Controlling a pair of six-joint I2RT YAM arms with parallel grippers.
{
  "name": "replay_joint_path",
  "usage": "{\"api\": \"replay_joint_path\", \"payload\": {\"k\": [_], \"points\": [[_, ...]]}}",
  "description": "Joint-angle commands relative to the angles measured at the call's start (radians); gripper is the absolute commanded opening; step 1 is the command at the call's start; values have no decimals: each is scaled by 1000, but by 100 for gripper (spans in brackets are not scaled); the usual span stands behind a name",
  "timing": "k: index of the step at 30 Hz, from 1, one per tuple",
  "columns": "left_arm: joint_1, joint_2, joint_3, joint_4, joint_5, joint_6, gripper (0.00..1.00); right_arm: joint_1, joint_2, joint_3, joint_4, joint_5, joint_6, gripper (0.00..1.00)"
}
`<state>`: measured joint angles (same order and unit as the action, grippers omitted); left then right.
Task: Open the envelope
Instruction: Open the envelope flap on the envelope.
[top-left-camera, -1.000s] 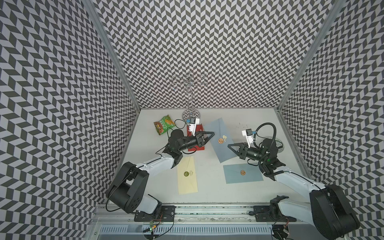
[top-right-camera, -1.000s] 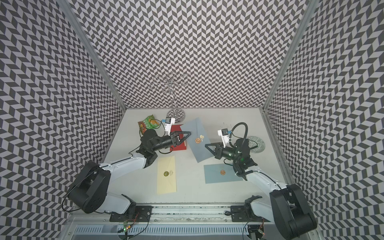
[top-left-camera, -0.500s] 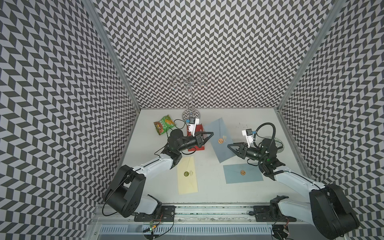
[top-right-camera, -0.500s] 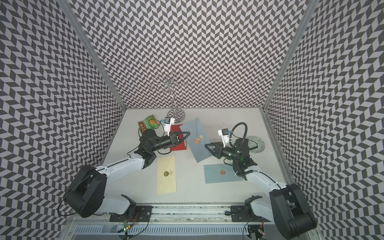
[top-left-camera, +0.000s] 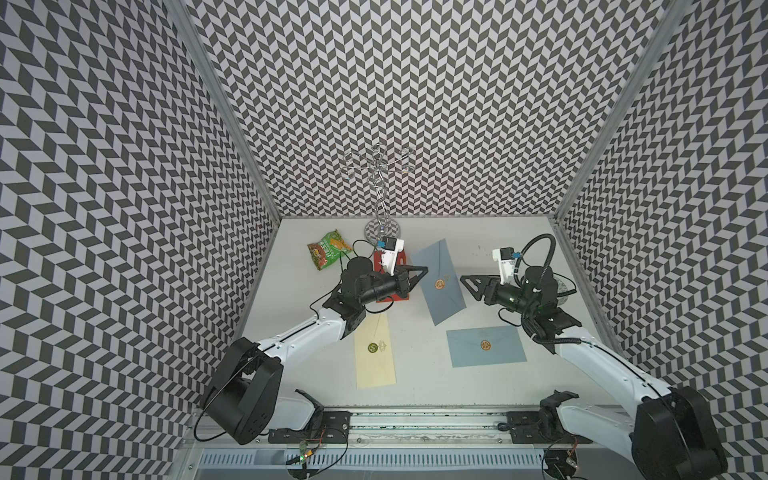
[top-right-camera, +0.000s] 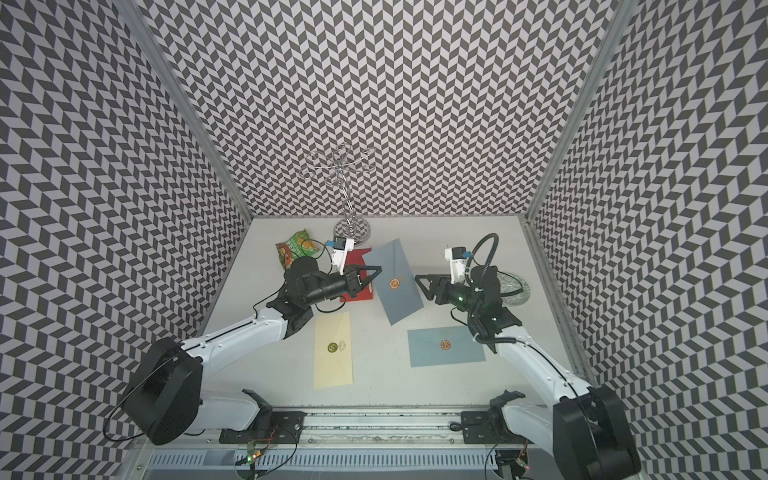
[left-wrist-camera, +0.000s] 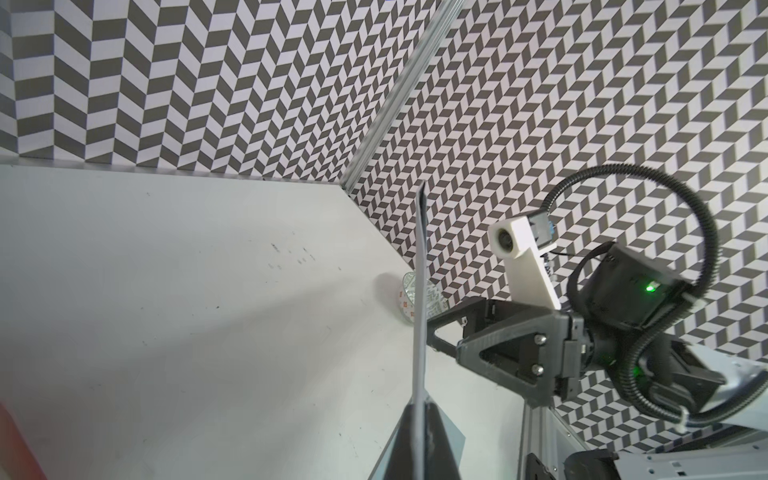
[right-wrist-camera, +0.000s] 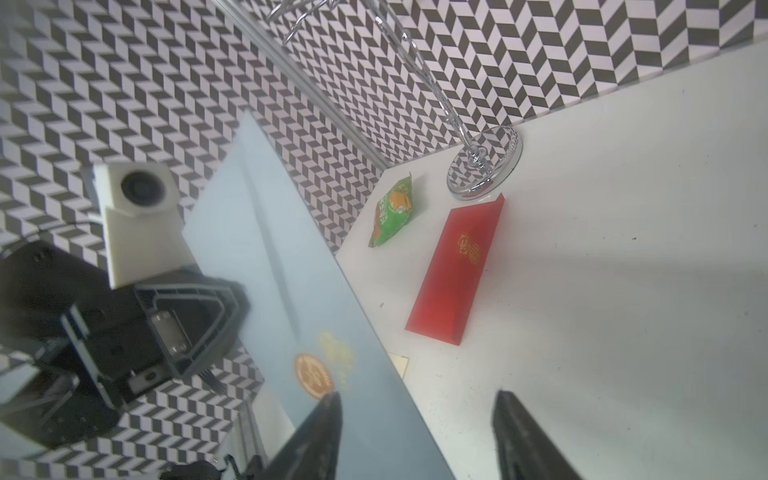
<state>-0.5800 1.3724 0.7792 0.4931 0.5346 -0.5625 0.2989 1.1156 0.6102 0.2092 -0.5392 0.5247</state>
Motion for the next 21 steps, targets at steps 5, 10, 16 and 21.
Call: {"api": "replay_joint_path", "payload": {"k": [5,10,16,21], "points": [[-98,-38,68,-144,-208,157,0,-37,-28,26,-15,54,164,95],[-145,-60,68,-166,-311,200,0,-120,6,-55,181,-162,297,92],[-221,-60,95,-233,-484,254,0,-77,-8,11,64,-104,150,82],[-252,-47,121,-253,-543,274,0,56,-35,80,-85,147,14,78]]}}
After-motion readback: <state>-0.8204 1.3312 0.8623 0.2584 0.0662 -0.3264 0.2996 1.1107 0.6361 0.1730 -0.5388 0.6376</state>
